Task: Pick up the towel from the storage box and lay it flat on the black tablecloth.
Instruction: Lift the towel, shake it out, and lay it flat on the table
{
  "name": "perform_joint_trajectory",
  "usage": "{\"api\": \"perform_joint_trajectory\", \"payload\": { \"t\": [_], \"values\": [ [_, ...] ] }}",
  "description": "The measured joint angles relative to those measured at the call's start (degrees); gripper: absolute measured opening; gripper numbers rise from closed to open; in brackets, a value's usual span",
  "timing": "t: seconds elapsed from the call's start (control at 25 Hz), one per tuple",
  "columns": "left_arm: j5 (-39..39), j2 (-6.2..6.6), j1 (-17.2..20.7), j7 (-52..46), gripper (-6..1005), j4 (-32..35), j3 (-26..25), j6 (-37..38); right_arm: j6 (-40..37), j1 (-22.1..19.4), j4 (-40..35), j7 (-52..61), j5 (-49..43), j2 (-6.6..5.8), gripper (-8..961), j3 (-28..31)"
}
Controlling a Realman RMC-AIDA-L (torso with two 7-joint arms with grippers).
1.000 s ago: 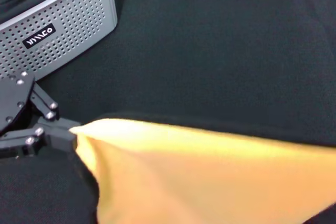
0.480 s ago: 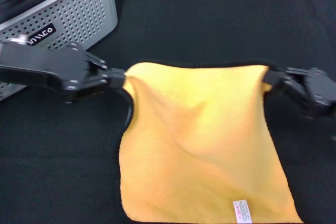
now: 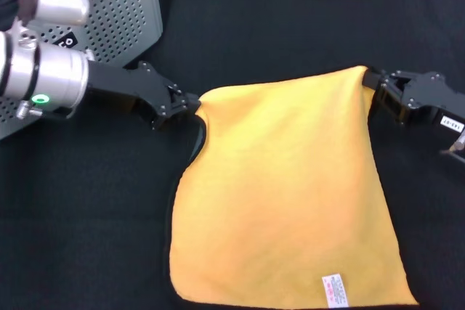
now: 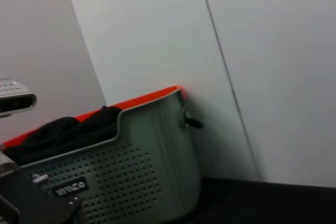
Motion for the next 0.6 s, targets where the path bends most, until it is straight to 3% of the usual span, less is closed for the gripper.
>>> {"api": "perform_joint_trajectory", "payload": {
  "t": [0.6],
  "values": [
    [1.7,-1.03,-1.9,-2.3,9,-0.6,2.1,-9.9,12.1,6.5,0.5,-1.2,-5.4,0.16,92,-1.3]
  ]
}}
